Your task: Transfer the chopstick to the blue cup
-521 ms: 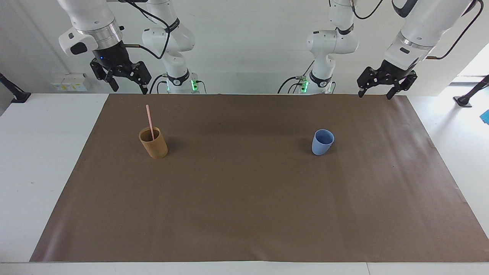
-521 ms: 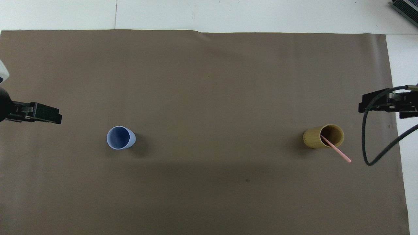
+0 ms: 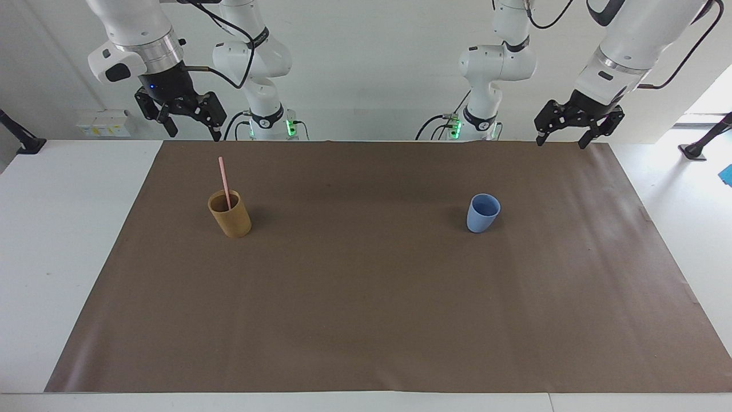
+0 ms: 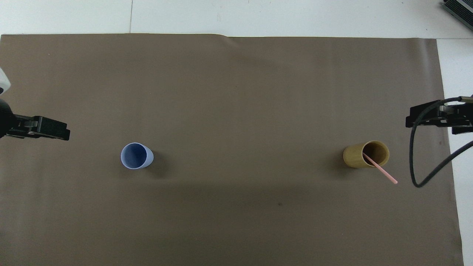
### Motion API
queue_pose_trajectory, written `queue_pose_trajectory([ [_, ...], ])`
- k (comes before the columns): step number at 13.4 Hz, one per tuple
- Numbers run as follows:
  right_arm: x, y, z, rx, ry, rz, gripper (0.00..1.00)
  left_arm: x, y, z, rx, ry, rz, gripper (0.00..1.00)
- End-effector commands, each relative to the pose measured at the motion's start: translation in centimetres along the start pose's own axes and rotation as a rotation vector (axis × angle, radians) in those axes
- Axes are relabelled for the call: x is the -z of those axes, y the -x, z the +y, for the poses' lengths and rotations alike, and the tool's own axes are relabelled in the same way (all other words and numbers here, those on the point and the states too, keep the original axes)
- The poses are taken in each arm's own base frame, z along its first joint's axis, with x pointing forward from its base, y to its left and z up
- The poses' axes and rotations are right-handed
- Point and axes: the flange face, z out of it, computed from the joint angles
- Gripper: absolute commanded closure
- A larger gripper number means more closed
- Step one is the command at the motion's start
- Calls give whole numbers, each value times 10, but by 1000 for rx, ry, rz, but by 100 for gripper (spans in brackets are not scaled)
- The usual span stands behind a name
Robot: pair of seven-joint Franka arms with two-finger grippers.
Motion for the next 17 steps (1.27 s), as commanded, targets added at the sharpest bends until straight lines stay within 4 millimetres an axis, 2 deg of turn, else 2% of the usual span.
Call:
queue_pose_trajectory([
  [1, 1, 5, 5, 17, 0, 8, 0, -4, 0, -5, 4, -5, 4, 0],
  [7, 1, 5, 5, 17, 0, 8, 0, -63, -13, -9, 14, -5, 8, 0],
  [9, 1, 5, 5, 17, 0, 8, 0, -83, -17, -18, 29, -5, 17, 0],
  [12, 1, 5, 5, 17, 0, 8, 0, -124, -19, -27, 52, -6, 22, 0],
  [14, 1, 5, 5, 17, 0, 8, 0, -157, -13, -28, 54, -7, -8, 0],
  [17, 1, 5, 5, 17, 0, 8, 0, -184, -6, -22, 89, -9, -9, 0],
])
